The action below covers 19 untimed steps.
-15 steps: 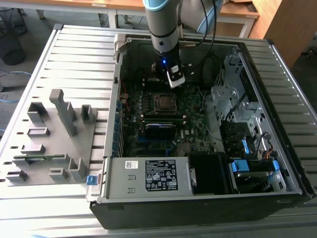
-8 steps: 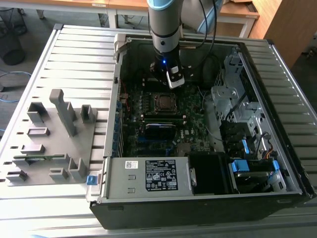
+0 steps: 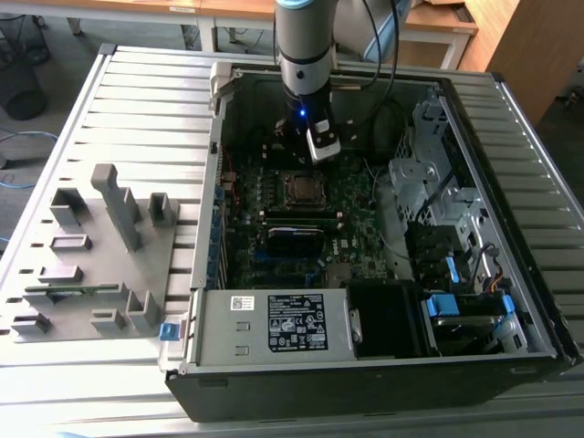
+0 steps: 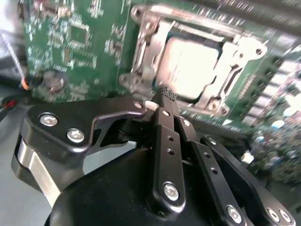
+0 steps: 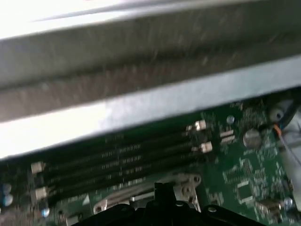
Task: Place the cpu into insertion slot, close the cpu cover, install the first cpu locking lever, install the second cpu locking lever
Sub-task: 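Install the first cpu locking lever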
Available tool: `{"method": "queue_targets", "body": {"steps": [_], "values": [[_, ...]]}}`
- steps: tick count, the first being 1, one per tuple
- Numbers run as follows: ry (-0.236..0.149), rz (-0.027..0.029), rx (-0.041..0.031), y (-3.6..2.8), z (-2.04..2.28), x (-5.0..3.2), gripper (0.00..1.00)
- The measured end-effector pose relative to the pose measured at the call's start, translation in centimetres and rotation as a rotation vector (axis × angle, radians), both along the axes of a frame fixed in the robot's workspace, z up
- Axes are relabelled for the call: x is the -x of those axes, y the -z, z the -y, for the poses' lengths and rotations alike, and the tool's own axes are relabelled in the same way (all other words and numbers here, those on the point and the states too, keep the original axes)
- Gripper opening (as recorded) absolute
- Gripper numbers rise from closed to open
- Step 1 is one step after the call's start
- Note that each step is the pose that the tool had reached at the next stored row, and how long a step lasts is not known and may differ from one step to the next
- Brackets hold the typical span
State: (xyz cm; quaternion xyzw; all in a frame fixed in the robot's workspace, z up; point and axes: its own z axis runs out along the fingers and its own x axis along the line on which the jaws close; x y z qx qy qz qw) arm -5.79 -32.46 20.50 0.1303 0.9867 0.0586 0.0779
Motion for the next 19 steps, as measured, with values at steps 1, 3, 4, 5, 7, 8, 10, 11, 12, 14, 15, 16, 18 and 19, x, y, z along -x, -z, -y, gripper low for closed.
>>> {"method": "queue_targets", "body": {"steps": [1, 3, 4, 5, 7, 8, 10, 11, 12, 14, 15, 16, 18, 19], "values": [[0.0, -0.0053, 0.018, 0.0, 0.0, 0.0, 0.1], [0.0, -0.0157, 0.0541, 0.0, 0.01, 0.0, 0.1], [0.0, -0.0215, 0.0729, 0.0, 0.0, 0.0, 0.1], [0.0, -0.0269, 0.0909, 0.0, 0.0, 0.0, 0.1], [0.0, -0.0352, 0.1212, 0.0, 0.0, 0.0, 0.1], [0.0, -0.0355, 0.1217, 0.0, 0.01, 0.0, 0.1], [0.0, -0.0359, 0.1219, 0.0, 0.01, 0.0, 0.1], [0.0, -0.036, 0.1218, 0.0, 0.0, 0.0, 0.1], [0.0, -0.036, 0.122, 0.0, 0.0, -0.01, 0.1], [-0.001, -0.0429, 0.1218, 0.03, 0.0, -0.02, 0.1], [-0.003, -0.0575, 0.1219, 0.06, 0.0, -0.04, 0.1], [-0.005, -0.0716, 0.1218, 0.09, 0.0, -0.03, 0.1], [-0.009, -0.0858, 0.1222, 0.09, 0.0, -0.03, 0.1], [-0.009, -0.0868, 0.1223, 0.08, 0.01, -0.03, 0.1]]}}
